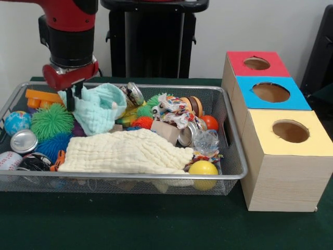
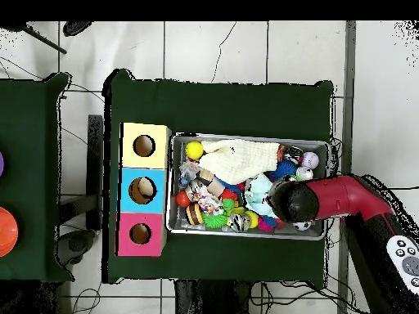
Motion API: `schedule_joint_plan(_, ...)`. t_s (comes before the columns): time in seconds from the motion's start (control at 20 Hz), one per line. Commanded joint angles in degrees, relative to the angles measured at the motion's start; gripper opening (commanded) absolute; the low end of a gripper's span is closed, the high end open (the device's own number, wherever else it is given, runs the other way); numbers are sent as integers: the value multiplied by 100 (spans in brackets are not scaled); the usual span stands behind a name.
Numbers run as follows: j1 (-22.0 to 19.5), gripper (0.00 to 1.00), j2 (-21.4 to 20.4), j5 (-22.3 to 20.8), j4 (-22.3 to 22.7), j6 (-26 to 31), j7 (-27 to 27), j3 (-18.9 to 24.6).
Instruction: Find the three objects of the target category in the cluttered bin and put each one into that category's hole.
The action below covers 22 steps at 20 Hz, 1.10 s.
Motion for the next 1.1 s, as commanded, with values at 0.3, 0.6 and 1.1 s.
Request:
schedule_joint_plan(0.3,139,0,-593,23,-597,1345,-2492,371)
schedule_joint_plan(0.6,133,0,-609,-86,-637,1509,-2758,347)
schedule_joint_plan(1.1,-76,0,-947,158,-786,1961,-3416,423)
